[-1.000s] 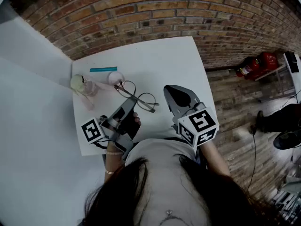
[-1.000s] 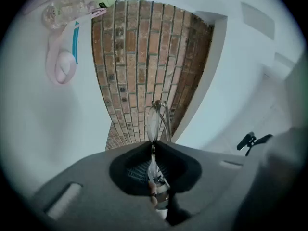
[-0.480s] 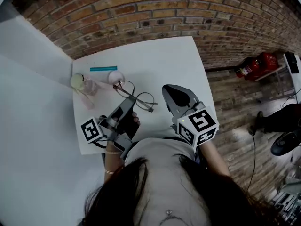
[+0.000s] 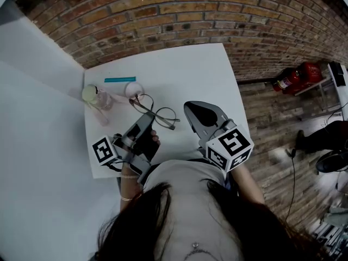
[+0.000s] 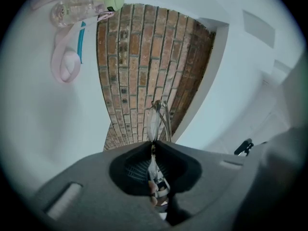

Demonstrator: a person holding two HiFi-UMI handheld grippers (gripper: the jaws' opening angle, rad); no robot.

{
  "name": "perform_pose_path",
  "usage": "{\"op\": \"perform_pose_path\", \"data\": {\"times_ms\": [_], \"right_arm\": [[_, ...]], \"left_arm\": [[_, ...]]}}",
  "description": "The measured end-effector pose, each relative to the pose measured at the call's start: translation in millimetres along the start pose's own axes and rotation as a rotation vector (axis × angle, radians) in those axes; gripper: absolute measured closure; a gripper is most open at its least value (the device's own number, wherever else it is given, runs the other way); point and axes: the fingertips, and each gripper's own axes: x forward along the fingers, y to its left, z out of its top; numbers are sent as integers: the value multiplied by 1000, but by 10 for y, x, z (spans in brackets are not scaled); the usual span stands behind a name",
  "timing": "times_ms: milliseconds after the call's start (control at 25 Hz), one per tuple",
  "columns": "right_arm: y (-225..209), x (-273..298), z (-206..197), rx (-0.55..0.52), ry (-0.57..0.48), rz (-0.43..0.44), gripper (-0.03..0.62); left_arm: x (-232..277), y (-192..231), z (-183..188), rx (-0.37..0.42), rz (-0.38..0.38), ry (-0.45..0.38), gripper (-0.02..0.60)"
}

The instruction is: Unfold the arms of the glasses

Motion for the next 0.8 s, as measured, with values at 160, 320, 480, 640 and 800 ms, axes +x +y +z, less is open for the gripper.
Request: {"op": "perform_pose_path", "data": {"times_ms": [160,320,480,640,800], "right_arm": [[52,-11,15,1,-14,39,589],[129,-38,48,-4,-24,74,589],[179,-62,101,-6,-36,106,588],[259,-63,117,-12,-38,137,579],[318,-80,118,-21,-43,170,571]], "left_arm": [[7,-5,19,0,-4,-6,558],[-18,-22,28,-2,-4,-13,558],[-13,-32,60,-5,-5,-20,558],[-29,-45,97,-8,-8,-23,558],[-14,-44,104,-15,-18,-25,558]]}}
